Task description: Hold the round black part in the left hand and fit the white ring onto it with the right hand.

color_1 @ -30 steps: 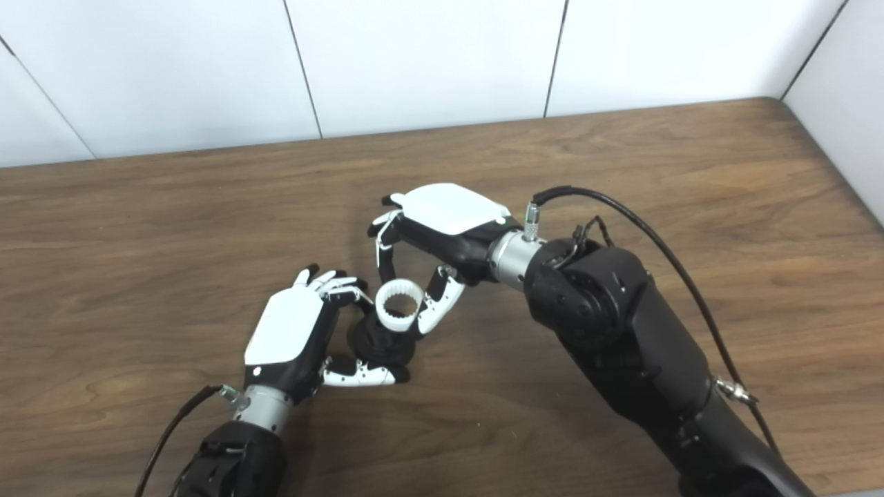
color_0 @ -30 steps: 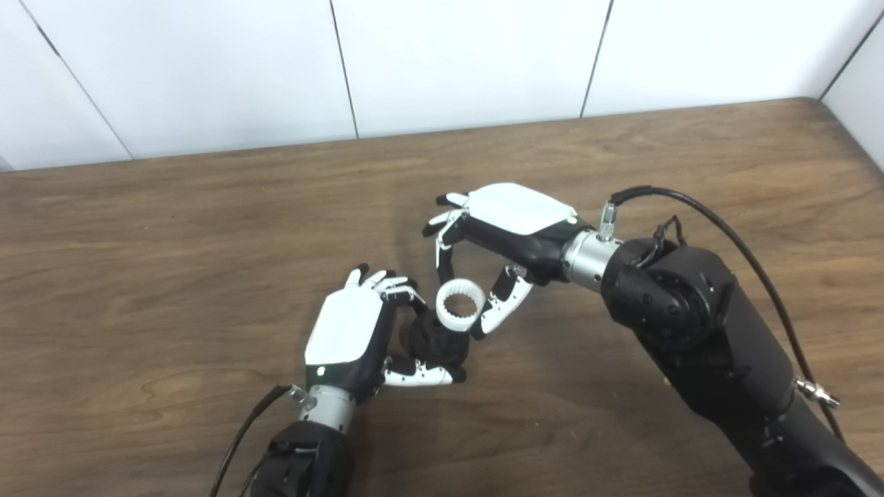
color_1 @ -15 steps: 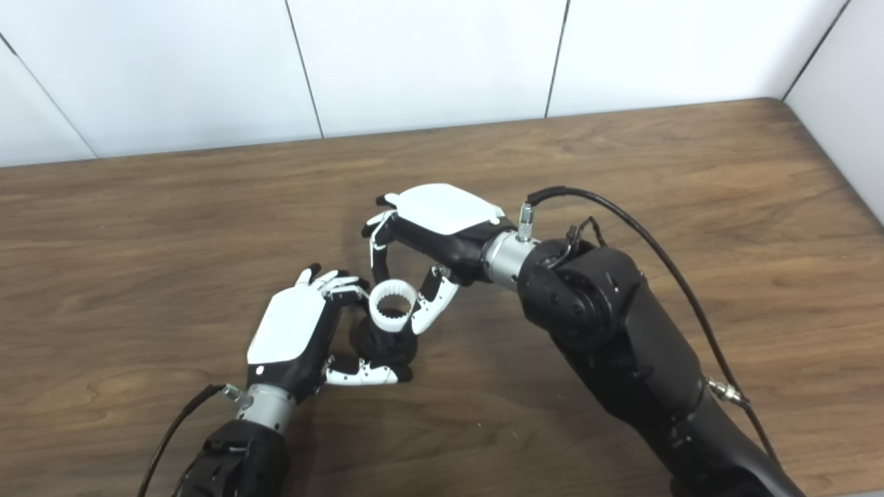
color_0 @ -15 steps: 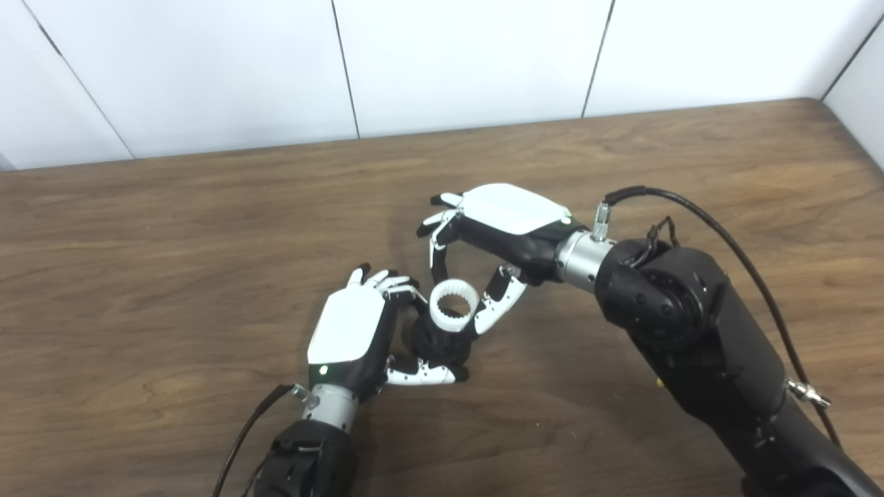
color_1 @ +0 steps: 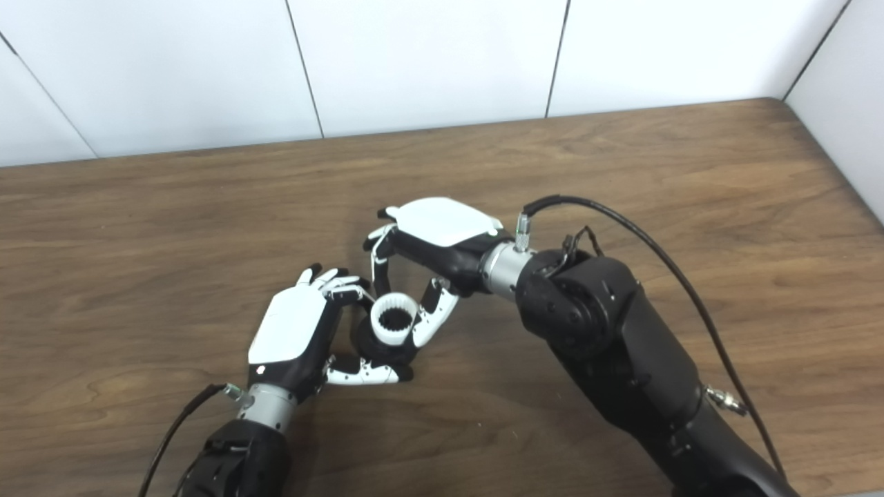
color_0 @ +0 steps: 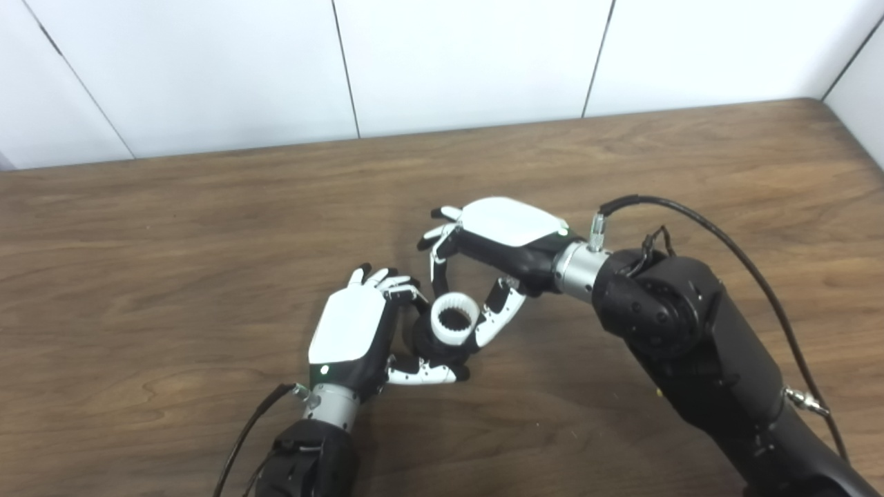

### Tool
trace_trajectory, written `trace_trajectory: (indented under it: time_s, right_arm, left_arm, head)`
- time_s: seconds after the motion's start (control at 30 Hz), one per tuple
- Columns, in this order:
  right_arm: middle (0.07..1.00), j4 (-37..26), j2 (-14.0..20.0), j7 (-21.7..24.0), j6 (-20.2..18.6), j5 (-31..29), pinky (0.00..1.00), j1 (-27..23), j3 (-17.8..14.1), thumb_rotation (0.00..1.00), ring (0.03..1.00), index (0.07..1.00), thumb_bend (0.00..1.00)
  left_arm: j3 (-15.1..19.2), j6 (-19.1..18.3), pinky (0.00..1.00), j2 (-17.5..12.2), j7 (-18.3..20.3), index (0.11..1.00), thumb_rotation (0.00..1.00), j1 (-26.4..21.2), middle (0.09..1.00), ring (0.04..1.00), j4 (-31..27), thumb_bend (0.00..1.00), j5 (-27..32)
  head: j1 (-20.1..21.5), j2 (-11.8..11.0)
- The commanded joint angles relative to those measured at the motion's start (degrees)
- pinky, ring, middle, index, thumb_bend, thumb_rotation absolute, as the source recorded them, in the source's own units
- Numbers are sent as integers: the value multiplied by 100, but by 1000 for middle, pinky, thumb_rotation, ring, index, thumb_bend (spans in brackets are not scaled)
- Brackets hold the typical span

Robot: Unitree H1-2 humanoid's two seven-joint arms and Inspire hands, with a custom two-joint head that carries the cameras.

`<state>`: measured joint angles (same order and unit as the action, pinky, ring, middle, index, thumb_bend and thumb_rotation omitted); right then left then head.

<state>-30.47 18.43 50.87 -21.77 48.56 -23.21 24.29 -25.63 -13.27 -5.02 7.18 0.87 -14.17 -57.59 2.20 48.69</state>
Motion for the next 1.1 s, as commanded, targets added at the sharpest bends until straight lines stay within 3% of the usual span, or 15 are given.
trace_trajectory:
  time_s: [0.0,1.07]
  right_arm:
    - [864,-121,-48,-91,84,30,967,-150,-35,134,986,485,524]
    - [880,120,-172,-194,95,144,972,-154,-15,133,996,486,523]
  left_arm:
    - [-83,-34,1000,27,166,482,56,-11,796,899,-6,525,-59]
    - [-123,-94,1000,36,208,482,56,-29,800,901,-59,525,-75]
  head:
    - [4,19]
    - [-18,70]
